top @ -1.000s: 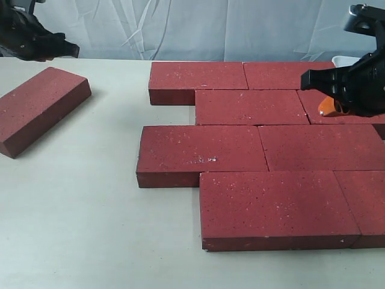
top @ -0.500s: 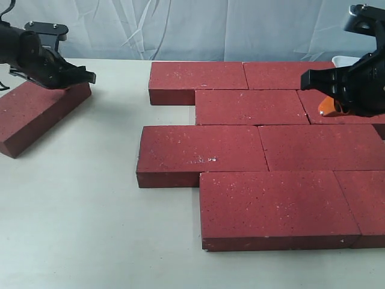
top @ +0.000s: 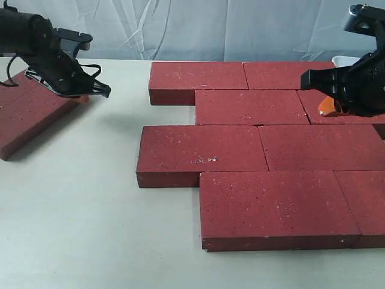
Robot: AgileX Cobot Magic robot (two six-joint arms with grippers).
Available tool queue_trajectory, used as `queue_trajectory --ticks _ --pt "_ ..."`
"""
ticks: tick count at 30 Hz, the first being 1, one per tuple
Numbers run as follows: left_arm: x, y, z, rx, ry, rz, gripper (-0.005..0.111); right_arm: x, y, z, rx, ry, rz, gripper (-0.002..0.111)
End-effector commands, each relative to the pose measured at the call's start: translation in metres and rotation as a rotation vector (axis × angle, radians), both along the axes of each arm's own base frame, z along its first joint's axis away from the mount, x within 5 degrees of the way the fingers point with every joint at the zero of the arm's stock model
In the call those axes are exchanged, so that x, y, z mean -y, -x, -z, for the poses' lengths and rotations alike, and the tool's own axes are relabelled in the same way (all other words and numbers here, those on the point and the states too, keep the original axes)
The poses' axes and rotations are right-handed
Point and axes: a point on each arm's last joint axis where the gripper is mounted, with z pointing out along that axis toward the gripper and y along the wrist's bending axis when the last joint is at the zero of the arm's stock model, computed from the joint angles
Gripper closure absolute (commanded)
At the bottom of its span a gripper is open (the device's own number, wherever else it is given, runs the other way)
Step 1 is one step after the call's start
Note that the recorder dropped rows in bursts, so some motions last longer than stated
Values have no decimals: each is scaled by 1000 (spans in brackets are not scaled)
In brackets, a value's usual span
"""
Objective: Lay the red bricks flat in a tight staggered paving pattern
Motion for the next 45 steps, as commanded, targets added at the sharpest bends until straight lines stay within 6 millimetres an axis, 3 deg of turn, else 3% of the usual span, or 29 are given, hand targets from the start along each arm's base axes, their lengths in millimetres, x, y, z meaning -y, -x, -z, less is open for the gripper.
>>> queue_trajectory --ticks 1,6,9,16,20,28,36,39,45 --pt "3 6 -37 73 29 12 107 2 0 -2 17 0 6 109" --pt "-4 9 -65 164 -23 28 107 1 1 -2 15 -13 10 109" --pt "-13 5 -69 211 -19 -40 107 1 1 -2 15 -13 10 109" --pt "-56 -7 -61 267 -72 -238 107 1 1 -2 15 -13 10 109" --pt "-80 -10 -45 234 -97 -305 107 1 1 -2 15 -13 10 109" --pt "-85 -20 -11 212 -141 -240 107 1 1 -2 14 -16 11 109" --pt "-84 -21 -10 218 -187 -157 107 1 1 -2 14 -16 11 109" --pt "-84 -22 -11 230 -199 -128 98 1 1 -2 14 -16 11 109" --pt "-85 -22 -11 225 -226 -85 64 1 1 -2 14 -16 11 109"
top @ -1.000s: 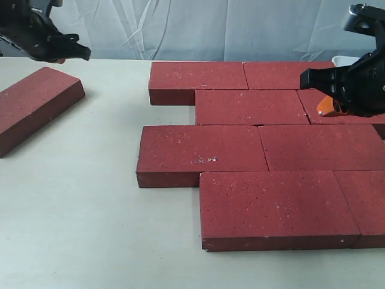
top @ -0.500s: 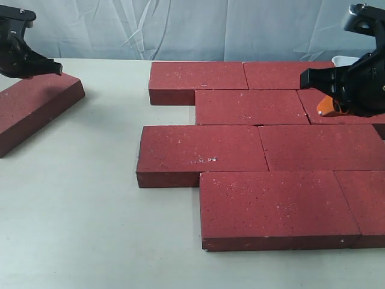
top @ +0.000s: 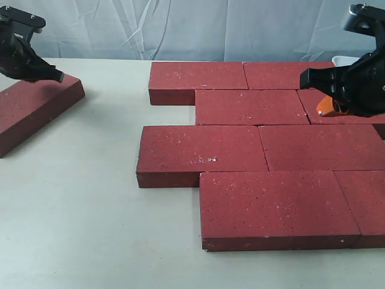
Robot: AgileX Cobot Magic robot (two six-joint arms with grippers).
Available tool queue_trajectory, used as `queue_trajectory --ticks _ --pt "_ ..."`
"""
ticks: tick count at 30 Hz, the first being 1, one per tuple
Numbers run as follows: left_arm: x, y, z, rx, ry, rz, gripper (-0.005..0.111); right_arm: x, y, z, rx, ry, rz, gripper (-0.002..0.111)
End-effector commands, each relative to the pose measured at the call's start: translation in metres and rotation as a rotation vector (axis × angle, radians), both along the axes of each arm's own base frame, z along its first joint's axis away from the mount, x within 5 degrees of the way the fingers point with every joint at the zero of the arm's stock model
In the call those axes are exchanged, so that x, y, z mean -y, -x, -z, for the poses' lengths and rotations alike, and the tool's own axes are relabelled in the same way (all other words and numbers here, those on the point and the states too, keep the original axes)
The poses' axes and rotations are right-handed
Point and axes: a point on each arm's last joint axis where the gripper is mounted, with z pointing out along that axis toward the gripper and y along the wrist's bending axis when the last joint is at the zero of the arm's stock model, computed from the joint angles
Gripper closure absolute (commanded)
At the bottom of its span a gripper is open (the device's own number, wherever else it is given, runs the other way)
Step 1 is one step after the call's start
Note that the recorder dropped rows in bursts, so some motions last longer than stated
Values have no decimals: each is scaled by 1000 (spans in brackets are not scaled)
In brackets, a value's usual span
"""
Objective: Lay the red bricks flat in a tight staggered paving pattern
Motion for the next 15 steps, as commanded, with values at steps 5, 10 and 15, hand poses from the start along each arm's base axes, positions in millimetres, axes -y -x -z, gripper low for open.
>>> queue_trajectory --ticks 5,10,15 --pt "-7 1 0 -12 53 54 62 2 0 -2 17 0 6 109" --pt "-22 3 2 -24 156 68 62 2 0 -2 17 0 6 109" --pt "-30 5 9 -66 144 90 62 2 0 -2 17 -1 6 109"
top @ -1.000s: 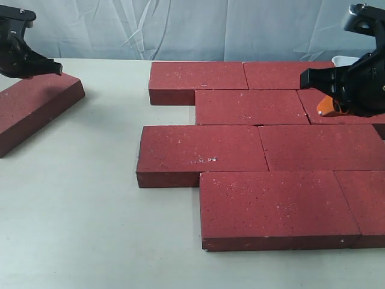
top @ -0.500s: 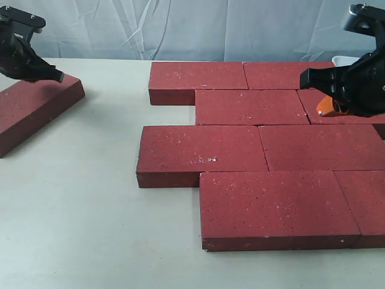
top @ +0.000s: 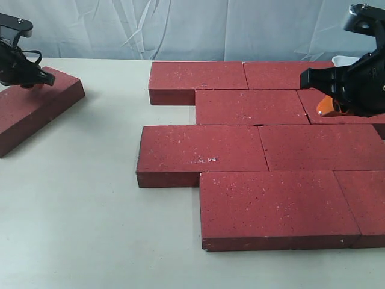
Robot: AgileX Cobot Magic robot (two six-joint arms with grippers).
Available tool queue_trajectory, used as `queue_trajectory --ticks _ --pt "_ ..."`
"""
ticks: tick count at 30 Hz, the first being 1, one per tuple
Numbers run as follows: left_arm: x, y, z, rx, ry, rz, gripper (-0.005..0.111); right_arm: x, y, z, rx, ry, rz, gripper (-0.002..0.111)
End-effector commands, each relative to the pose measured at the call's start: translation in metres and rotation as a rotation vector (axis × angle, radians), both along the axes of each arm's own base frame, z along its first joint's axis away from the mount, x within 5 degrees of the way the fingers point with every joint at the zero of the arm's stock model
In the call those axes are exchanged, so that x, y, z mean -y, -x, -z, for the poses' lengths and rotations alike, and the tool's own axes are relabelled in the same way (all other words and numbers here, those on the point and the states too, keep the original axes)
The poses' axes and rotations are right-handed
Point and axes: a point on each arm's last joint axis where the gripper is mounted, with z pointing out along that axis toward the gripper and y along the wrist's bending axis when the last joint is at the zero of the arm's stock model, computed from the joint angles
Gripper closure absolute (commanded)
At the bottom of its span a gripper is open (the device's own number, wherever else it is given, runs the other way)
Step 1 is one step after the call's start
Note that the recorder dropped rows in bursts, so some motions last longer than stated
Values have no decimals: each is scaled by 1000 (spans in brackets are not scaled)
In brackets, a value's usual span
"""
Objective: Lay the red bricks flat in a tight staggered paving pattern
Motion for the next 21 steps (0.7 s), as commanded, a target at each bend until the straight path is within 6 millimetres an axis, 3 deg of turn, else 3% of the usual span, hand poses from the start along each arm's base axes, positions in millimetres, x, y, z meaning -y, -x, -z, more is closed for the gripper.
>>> queue_trajectory --ticks 1,10,21 --pt "-5 1 4 -17 4 14 62 2 0 -2 17 -1 6 109" --pt "-2 5 35 -143 -28 139 62 2 0 -2 17 -1 6 109" --pt "27 24 36 -268 117 570 62 2 0 -2 17 -1 6 109"
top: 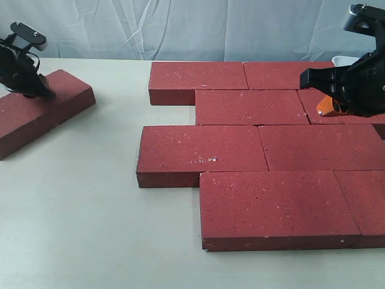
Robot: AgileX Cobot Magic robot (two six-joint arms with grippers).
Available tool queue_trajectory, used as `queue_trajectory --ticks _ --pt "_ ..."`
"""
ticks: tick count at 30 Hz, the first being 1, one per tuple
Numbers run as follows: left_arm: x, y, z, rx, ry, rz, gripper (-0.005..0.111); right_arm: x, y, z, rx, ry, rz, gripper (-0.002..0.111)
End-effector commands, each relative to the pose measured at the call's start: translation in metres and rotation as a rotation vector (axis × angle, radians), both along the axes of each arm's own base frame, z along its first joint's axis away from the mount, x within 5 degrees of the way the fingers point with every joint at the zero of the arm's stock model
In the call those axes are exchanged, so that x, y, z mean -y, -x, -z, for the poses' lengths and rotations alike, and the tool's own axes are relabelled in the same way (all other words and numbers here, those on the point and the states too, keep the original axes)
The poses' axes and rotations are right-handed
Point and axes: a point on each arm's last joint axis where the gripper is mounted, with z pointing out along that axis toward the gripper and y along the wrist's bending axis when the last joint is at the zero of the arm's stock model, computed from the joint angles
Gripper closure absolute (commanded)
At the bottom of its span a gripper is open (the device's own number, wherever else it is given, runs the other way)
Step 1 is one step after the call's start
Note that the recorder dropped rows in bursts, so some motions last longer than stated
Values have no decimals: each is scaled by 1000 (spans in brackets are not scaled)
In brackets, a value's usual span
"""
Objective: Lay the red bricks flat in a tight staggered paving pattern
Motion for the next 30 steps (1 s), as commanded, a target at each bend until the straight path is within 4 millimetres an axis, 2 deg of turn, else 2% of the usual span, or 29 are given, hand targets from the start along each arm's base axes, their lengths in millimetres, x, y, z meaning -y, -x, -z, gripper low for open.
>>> queue_trajectory --ticks 1,5,9,12,15,21,24,27,30 --pt "23 22 19 -212 145 248 62 2 0 -2 17 -1 6 109" --pt "30 37 18 -306 198 435 62 2 0 -2 17 -1 6 109" --pt "33 44 16 -319 211 601 62 2 0 -2 17 -1 6 109" --pt "36 43 16 -250 181 727 62 2 0 -2 17 -1 6 109" --pt "34 36 16 -174 124 730 62 2 0 -2 17 -1 6 109" --pt "26 16 15 67 -126 849 62 2 0 -2 17 -1 6 109" --pt "39 10 13 158 -179 926 62 2 0 -2 17 -1 6 109" --pt "60 8 13 188 -209 959 62 2 0 -2 17 -1 6 109" --pt "73 9 13 188 -210 993 62 2 0 -2 17 -1 6 109"
